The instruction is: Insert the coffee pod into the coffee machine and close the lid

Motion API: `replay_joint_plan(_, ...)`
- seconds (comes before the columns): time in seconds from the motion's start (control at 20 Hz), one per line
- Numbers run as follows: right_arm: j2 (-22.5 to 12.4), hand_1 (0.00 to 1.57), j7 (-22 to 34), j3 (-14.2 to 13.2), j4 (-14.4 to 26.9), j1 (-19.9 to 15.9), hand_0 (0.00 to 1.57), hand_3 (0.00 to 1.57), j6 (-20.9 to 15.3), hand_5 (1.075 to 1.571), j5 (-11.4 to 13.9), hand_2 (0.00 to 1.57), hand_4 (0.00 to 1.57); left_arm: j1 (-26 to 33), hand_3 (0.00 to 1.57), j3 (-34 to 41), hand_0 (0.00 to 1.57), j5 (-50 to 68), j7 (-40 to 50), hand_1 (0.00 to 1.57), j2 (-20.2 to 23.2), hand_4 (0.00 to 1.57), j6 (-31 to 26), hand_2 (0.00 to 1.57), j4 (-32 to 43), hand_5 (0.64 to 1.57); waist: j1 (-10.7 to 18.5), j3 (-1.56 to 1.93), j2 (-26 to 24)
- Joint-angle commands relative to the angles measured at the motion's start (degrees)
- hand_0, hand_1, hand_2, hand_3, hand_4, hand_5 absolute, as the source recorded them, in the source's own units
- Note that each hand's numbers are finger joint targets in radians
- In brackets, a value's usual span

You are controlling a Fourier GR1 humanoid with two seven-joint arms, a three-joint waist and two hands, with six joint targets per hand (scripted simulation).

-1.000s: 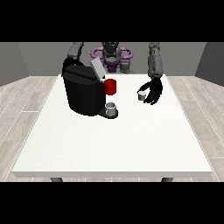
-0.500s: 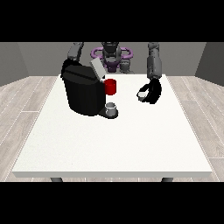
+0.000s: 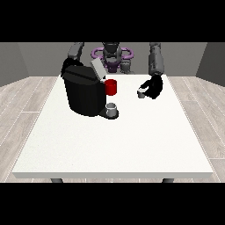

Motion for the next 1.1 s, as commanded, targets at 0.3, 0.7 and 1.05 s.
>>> replay_joint_plan(0.3, -0.5, 0.0, -1.3, -1.9, 7.6, -1.7, 0.0, 0.0, -0.4, 1.571, -0.7, 0.0, 0.49, -8.3, 1.3, -1.3, 1.26, -0.4, 3.4, 1.26, -1.3, 0.53, -8.0, 1.32, -5.4, 1.571, 1.6, 0.0, -4.0)
replay_joint_plan(0.7, -2.0, 0.0, -0.8, -2.4, 8.0, -5.4, 0.0, 0.0, 1.9, 1.571, -1.8, 0.0, 0.47, -13.8, 1.28, 0.9, 1.25, 0.2, 5.2, 1.25, -0.5, 0.54, -11.3, 1.33, -6.5, 1.571, -0.6, -0.01, -2.0)
replay_joint_plan(1.05, -0.3, 0.0, -2.7, 0.4, 4.0, -1.5, 0.0, 0.0, 4.2, 1.571, -2.6, 0.0, 0.5, -17.3, 1.23, 3.9, 1.07, -0.1, 6.0, 1.07, 4.3, 0.52, -10.8, 1.22, -5.4, 1.571, -5.5, -0.02, -1.4)
